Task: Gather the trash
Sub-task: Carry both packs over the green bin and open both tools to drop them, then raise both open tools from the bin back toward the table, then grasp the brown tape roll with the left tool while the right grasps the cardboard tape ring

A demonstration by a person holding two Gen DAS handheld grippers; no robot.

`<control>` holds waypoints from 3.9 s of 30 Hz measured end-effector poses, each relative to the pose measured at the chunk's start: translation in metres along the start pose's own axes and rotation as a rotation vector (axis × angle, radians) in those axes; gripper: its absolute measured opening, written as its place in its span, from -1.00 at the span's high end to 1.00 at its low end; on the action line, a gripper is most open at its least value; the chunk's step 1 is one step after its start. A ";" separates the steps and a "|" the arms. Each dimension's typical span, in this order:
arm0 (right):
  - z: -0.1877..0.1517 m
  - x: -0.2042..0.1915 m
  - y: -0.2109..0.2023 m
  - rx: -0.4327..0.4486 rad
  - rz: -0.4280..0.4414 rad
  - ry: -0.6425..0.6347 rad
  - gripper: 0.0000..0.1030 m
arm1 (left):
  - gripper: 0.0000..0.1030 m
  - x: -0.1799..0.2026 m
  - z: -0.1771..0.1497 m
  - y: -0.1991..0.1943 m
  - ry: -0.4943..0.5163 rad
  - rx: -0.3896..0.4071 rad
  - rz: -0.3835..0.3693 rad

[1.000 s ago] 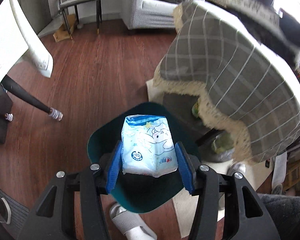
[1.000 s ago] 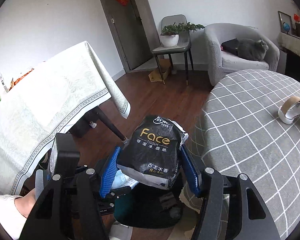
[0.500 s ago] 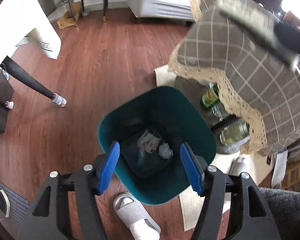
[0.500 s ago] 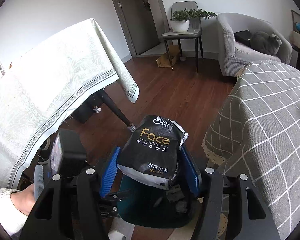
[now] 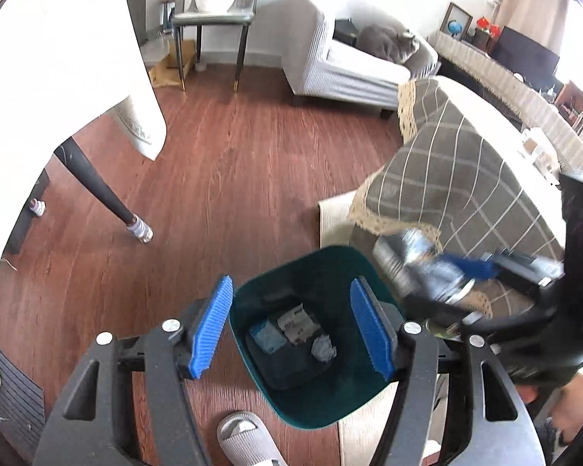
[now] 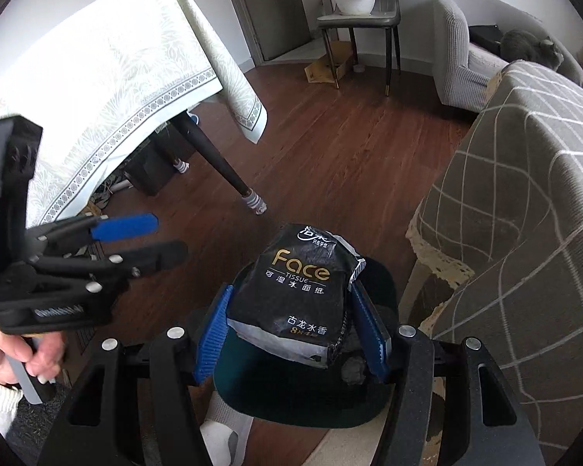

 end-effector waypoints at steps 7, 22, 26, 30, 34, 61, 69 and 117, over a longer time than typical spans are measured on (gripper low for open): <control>-0.014 -0.014 0.029 -0.096 -0.007 -0.045 -0.18 | -0.17 0.006 0.019 -0.022 -0.013 0.082 -0.049; -0.048 -0.019 0.059 -0.233 -0.034 -0.090 -0.44 | 0.19 0.034 0.037 -0.042 0.013 0.147 -0.122; -0.049 -0.013 0.052 -0.219 -0.033 -0.081 -0.44 | 0.19 0.036 0.041 -0.045 0.006 0.163 -0.130; -0.047 -0.013 0.041 -0.191 -0.022 -0.102 -0.44 | 0.19 0.042 0.045 -0.049 0.010 0.180 -0.135; -0.042 -0.015 0.026 -0.155 -0.028 -0.136 -0.44 | 0.19 0.051 0.050 -0.052 0.033 0.196 -0.111; -0.017 0.055 -0.114 0.220 -0.057 -0.080 -0.16 | 0.03 0.141 0.086 -0.057 0.163 0.319 -0.120; -0.021 0.107 -0.140 0.266 -0.120 0.013 -0.16 | -0.08 0.177 0.092 -0.037 0.209 0.306 -0.165; -0.038 0.359 -0.157 0.275 -0.300 0.336 -0.24 | -0.15 0.327 0.140 0.162 0.361 0.099 -0.237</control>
Point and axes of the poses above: each gripper's, at about its wrist camera, not at the fingertips, and y roughly the way its jaws point, x to its right, z to its top, the point moved 2 cm from there along y, roughly the way its jaws point, and after that the axes turned 14 degrees about -z, right-handed, at the moved point
